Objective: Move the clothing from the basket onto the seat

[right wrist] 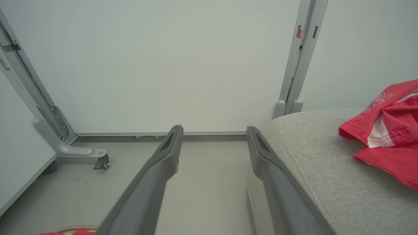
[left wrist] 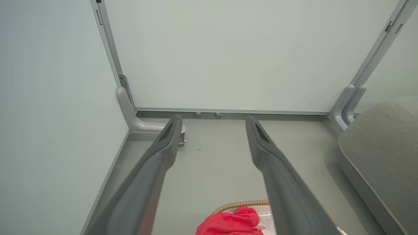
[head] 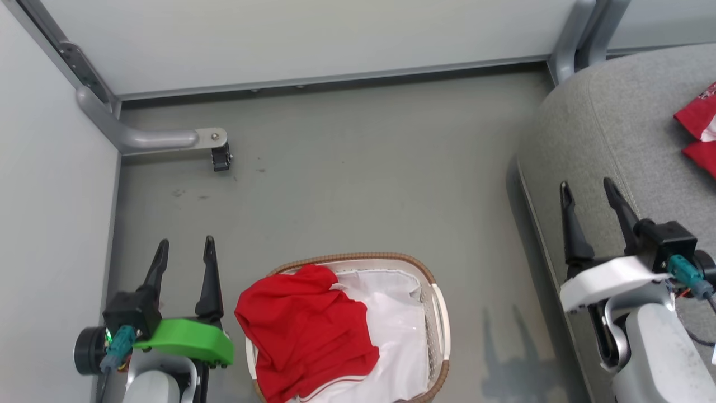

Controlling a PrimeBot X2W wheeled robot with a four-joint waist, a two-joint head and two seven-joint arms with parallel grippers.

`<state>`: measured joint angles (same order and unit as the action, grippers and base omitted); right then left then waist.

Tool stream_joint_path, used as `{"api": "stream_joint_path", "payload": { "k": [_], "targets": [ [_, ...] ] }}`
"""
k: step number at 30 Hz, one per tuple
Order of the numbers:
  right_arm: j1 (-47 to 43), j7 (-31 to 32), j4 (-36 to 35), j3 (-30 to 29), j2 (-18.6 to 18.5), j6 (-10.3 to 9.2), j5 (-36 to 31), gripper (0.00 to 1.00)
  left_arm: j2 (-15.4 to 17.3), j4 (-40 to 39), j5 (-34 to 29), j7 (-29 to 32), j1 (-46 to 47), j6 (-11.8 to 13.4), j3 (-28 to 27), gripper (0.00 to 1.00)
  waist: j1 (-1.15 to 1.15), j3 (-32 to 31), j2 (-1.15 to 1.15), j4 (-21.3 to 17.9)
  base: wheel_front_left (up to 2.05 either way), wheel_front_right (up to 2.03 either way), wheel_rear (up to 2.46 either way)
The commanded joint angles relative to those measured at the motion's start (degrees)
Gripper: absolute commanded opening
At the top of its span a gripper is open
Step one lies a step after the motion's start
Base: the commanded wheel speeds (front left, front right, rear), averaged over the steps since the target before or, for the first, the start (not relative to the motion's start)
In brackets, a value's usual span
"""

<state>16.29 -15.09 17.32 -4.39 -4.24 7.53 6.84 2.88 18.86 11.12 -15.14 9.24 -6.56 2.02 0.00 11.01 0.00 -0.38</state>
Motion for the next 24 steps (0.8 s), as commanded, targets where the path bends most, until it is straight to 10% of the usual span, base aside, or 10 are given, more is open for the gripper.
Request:
{"api": "stream_joint_path", "payload": {
  "k": [1,24],
  "targets": [
    [-1.63,-0.11,0.21,0.21,0.20,-0.08,-0.65,1.00,0.04,0.25,-0.15,-0.02,-1.41,-0.03,-0.29,1.00,0.00,-1.96,0.00,0.90,0.00,0.00,0.00],
    [-12.66,-0.11,1.97,0.27,1.09,-0.08,-0.12,1.00,0.05,-0.14,2.26,-0.01,-11.09,0.57,1.86,1.00,0.00,-9.29,0.00,-0.12,0.00,0.00,0.00]
  ]
}}
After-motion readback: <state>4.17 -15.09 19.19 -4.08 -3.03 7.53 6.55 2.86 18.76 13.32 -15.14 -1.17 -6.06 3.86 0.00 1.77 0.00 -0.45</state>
